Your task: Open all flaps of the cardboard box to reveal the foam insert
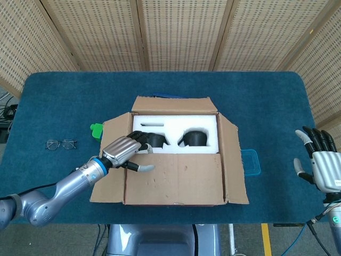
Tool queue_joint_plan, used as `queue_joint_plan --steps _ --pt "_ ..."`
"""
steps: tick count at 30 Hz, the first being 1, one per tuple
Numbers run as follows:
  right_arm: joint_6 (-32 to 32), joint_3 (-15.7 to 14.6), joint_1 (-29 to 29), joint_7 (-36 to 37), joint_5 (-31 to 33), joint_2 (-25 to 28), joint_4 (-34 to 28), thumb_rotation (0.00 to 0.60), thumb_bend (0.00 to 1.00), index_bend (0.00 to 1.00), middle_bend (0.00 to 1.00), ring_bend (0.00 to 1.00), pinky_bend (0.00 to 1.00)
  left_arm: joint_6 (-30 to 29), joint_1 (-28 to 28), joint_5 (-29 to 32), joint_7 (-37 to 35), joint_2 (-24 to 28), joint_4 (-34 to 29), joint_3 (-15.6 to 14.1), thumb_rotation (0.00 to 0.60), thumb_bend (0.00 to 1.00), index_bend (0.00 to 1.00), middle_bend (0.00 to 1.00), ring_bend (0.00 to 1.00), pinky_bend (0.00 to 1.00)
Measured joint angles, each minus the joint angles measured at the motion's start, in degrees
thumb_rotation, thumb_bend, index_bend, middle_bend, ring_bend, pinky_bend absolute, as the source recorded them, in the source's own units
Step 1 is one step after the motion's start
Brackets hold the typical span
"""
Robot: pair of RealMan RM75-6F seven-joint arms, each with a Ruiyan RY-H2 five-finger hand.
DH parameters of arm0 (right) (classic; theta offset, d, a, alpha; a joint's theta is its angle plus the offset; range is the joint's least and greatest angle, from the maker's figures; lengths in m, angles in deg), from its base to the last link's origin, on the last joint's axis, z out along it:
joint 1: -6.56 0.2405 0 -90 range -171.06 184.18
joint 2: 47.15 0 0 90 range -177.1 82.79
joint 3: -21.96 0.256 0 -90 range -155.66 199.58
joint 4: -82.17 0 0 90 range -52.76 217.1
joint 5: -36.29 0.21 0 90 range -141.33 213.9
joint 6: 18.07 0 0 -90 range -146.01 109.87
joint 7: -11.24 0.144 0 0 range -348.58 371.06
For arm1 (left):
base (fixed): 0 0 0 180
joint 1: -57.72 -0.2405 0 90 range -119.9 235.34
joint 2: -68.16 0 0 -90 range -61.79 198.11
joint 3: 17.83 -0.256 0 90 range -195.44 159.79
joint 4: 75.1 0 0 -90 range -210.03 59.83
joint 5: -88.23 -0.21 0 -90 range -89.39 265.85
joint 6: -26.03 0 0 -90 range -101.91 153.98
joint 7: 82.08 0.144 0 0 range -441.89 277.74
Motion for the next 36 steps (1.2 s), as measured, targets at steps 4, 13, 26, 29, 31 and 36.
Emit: queue_joint_plan --steps 4,13,26,29,31,36 --pt "0.4 0.2 0.3 -0.2 0.4 -0.2 0.0 0.6 0.5 0.11 0.07 0.0 0.04 1.7 -1.4 -1.9 -6.3 2.4 -1.3 1.8 0.07 0.17 0.36 0.0 0.0 0.0" --pt "0.5 0.4 0.6 -1.2 0.6 -0.4 -0.5 0.6 0.5 0.11 0.07 0.0 0.04 8.1 -6.0 -11.5 -26.5 7.8 -4.6 7.7 0.07 0.17 0.36 0.0 0.0 0.0" --pt "0.6 0.7 0.8 -2.0 0.9 -0.3 -1.1 0.6 0.5 0.11 0.07 0.0 0.04 12.1 -10.3 -33.8 -57.0 13.1 -8.3 11.3 0.062 0.17 0.36 0.0 0.0 0.0" --pt "0.6 0.7 0.8 -2.3 1.0 -0.3 -1.2 0.6 0.5 0.11 0.07 0.0 0.04 10.7 -10.0 -40.1 -64.7 14.3 -8.4 9.9 0.062 0.17 0.36 0.0 0.0 0.0" --pt "0.6 0.7 0.8 -2.4 1.0 -0.3 -1.3 0.6 0.5 0.11 0.07 0.0 0.04 9.2 -9.6 -44.1 -69.2 15.0 -8.4 8.6 0.062 0.17 0.36 0.0 0.0 0.0" --pt "0.4 0.7 0.8 -2.9 1.0 -0.2 -1.8 0.6 0.5 0.11 0.07 0.0 0.04 1.4 -7.0 -56.3 -83.0 17.0 -6.8 2.9 0.061 0.17 0.36 0.0 0.0 0.0"
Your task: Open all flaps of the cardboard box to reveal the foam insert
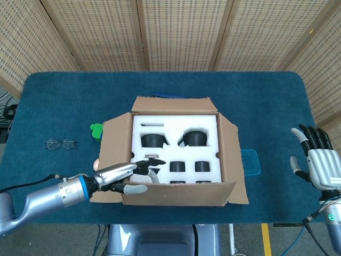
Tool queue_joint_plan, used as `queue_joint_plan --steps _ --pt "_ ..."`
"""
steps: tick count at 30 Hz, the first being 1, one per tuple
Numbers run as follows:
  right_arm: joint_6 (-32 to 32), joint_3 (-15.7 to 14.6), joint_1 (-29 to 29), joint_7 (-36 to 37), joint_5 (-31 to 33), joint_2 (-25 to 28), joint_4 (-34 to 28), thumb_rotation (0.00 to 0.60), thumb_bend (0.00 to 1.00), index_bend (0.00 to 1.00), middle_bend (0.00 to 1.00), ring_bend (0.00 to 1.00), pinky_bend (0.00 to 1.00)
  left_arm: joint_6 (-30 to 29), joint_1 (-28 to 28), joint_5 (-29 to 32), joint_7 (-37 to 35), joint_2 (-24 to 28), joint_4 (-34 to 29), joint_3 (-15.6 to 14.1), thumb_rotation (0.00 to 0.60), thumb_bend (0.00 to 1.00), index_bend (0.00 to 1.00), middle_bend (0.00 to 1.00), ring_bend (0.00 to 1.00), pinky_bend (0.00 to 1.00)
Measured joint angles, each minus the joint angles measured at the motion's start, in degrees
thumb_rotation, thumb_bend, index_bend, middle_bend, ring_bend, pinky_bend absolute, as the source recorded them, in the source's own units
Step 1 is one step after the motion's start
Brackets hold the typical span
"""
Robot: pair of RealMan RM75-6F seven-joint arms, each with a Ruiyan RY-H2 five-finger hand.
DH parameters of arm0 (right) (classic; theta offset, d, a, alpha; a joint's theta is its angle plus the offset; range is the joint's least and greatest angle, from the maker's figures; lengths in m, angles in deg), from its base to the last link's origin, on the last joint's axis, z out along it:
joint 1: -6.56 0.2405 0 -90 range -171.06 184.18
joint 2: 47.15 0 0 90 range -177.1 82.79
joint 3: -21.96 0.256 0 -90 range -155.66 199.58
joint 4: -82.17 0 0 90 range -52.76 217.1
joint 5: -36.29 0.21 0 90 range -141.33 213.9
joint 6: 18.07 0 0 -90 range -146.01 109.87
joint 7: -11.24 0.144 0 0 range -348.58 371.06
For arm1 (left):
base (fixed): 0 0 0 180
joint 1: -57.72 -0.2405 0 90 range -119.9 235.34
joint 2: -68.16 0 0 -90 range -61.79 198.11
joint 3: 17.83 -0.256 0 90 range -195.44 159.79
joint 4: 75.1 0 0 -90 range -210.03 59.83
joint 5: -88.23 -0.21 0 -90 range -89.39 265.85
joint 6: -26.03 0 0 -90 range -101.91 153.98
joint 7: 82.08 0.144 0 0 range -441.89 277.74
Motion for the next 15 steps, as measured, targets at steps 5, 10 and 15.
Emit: queue_joint_plan --steps 5,10,15 --pt "-0.1 0.0 0.0 -0.3 0.0 0.1 -0.4 0.6 0.5 0.11 0.07 0.0 0.04 -11.6 4.8 -12.8 -16.3 1.6 4.6 -7.8 0.062 0.17 0.36 0.0 0.0 0.0" --pt "-0.3 0.1 0.0 -0.7 -0.1 0.2 -0.8 0.6 0.5 0.11 0.07 0.0 0.04 -21.0 10.2 -21.1 -24.9 2.8 9.7 -15.4 0.06 0.17 0.36 0.0 0.0 0.0" --pt "-0.5 0.0 -0.1 -1.0 -0.2 0.3 -1.1 0.6 0.5 0.11 0.07 0.0 0.04 -24.2 13.7 -23.9 -26.5 3.1 11.5 -19.8 0.059 0.17 0.36 0.0 0.0 0.0"
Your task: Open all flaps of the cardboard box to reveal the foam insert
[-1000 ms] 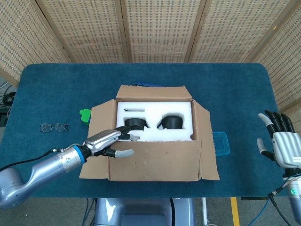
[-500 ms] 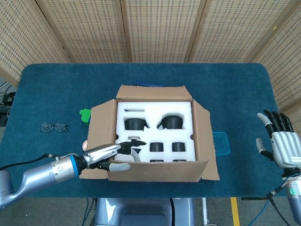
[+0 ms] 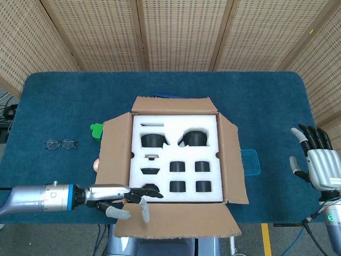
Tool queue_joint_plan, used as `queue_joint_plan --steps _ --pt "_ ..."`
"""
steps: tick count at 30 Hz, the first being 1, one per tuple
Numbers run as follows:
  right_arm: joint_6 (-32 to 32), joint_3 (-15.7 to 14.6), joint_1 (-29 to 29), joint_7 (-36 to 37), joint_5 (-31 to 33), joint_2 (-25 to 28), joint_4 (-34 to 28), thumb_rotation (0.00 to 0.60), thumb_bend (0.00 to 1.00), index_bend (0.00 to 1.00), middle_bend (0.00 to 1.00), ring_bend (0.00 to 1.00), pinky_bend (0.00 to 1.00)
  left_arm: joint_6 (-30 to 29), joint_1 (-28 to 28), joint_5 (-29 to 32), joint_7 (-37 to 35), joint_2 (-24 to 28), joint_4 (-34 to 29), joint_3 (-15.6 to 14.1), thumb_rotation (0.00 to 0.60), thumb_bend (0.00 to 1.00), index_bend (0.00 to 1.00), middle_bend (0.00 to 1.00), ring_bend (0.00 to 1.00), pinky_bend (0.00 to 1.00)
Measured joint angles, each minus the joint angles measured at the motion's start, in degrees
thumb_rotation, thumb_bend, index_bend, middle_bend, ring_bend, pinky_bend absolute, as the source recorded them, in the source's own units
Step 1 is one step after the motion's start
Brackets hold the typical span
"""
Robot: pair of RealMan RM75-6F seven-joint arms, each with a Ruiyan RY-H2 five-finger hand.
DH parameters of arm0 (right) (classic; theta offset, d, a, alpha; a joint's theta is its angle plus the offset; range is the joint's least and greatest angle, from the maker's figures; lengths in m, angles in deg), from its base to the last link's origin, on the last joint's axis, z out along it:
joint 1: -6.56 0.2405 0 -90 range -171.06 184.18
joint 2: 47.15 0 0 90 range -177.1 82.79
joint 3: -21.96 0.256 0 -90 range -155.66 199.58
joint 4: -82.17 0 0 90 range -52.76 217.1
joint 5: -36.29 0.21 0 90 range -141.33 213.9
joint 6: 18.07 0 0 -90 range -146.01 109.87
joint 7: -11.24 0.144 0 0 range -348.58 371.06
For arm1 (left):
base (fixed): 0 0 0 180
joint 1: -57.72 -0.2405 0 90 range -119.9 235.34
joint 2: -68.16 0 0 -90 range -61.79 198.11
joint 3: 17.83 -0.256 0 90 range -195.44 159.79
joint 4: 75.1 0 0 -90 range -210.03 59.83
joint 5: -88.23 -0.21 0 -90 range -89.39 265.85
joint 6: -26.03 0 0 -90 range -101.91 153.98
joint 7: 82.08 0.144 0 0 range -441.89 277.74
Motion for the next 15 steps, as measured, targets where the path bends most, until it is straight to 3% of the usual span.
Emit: queue_joint_plan --steps 10,14,15 --pt "-0.2 0.0 -0.2 0.2 0.1 0.4 -0.2 0.6 0.5 0.11 0.07 0.0 0.04 0.7 1.4 4.6 5.8 0.3 -0.1 -2.3 0.055 0.21 0.36 0.0 0.0 0.0" --pt "0.0 0.0 -0.2 0.6 0.2 0.4 0.2 0.6 0.51 0.11 0.07 0.0 0.04 3.0 0.4 8.7 13.5 0.7 -0.5 -1.7 0.052 0.27 0.36 0.0 0.0 0.0" --pt "0.0 0.0 -0.2 0.7 0.1 0.3 0.3 0.6 0.51 0.11 0.07 0.0 0.04 3.6 0.0 9.9 15.8 0.8 -0.7 -1.5 0.074 0.27 0.36 0.0 0.0 0.0"
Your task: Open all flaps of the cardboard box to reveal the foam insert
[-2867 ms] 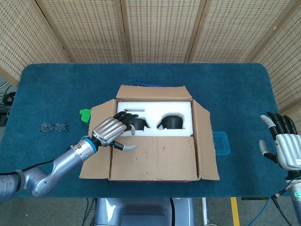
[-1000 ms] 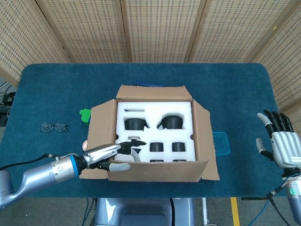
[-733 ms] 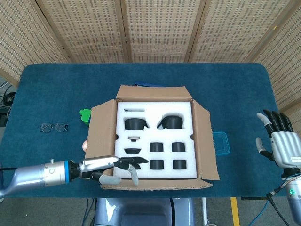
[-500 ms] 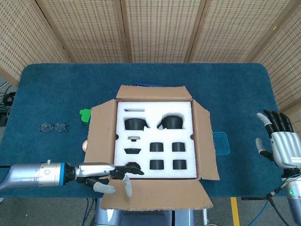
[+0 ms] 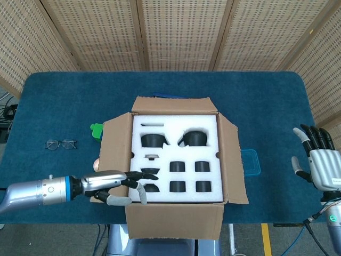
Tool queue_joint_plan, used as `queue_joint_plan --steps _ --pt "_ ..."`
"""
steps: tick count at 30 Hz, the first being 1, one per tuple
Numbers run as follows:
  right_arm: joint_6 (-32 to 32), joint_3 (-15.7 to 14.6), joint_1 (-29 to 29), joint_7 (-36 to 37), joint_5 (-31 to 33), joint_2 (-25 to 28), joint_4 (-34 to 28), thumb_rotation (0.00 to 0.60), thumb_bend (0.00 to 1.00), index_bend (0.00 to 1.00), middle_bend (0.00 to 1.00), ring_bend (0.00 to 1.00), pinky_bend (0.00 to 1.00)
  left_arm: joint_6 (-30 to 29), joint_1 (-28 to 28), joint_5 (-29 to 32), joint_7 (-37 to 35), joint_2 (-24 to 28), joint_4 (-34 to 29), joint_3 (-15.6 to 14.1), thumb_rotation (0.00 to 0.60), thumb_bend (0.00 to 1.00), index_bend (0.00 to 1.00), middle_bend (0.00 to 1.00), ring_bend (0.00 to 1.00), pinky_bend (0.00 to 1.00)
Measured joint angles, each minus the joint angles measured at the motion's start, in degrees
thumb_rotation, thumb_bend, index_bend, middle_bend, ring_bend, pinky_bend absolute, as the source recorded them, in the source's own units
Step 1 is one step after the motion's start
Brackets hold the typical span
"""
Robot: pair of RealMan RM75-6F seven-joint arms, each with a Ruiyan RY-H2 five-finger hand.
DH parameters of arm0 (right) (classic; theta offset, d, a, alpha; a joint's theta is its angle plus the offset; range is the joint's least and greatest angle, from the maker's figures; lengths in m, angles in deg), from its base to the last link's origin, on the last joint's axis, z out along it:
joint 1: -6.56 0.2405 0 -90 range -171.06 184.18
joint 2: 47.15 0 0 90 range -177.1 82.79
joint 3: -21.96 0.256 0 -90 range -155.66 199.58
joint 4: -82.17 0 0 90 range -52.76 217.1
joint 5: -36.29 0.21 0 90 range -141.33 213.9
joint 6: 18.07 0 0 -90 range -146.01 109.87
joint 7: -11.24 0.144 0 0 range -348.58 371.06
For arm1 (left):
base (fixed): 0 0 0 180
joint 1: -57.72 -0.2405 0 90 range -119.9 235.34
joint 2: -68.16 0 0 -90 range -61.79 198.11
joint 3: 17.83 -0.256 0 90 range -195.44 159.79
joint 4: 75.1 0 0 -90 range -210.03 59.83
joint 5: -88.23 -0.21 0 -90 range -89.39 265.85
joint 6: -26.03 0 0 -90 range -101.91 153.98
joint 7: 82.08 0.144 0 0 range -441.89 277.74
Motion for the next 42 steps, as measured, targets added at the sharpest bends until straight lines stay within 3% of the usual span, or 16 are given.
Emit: queue_joint_plan --steps 4,8,16,23,30,42 --pt "0.0 0.0 0.0 0.2 0.0 -0.2 0.6 0.6 0.5 0.11 0.07 0.0 0.04 2.3 -2.5 6.2 12.1 0.4 -0.9 1.2 0.373 0.3 0.35 0.0 0.0 0.0" --pt "-0.1 -0.1 0.0 0.1 0.0 -0.6 1.2 0.6 0.51 0.11 0.07 0.0 0.04 3.1 -6.9 14.6 28.9 0.4 -2.2 2.8 0.494 0.3 0.29 0.0 0.0 0.0" --pt "0.2 -0.1 0.1 -0.4 0.7 -1.6 2.9 0.6 0.51 0.11 0.07 0.0 0.04 -2.1 -18.0 30.0 60.8 -2.1 -4.0 5.1 0.504 0.3 0.2 0.0 0.0 0.0" --pt "-0.8 -0.3 -0.1 -1.8 0.6 -3.3 4.6 0.6 0.51 0.1 0.07 0.0 0.04 -16.4 -29.9 39.5 84.7 -8.3 -4.2 6.4 0.503 0.3 0.19 0.0 0.0 0.0" --pt "-1.7 -1.1 -0.9 -3.1 -0.2 -4.5 5.1 0.6 0.51 0.1 0.07 0.0 0.04 -28.1 -40.1 42.8 94.4 -14.5 -1.2 6.6 0.504 0.3 0.19 0.0 0.0 0.0" --pt "-3.2 -3.0 -2.3 -5.5 -2.0 -6.1 4.8 0.6 0.51 0.1 0.07 0.0 0.04 -34.4 -48.9 45.5 95.4 -18.4 2.8 5.4 0.508 0.3 0.19 0.0 0.0 0.0"
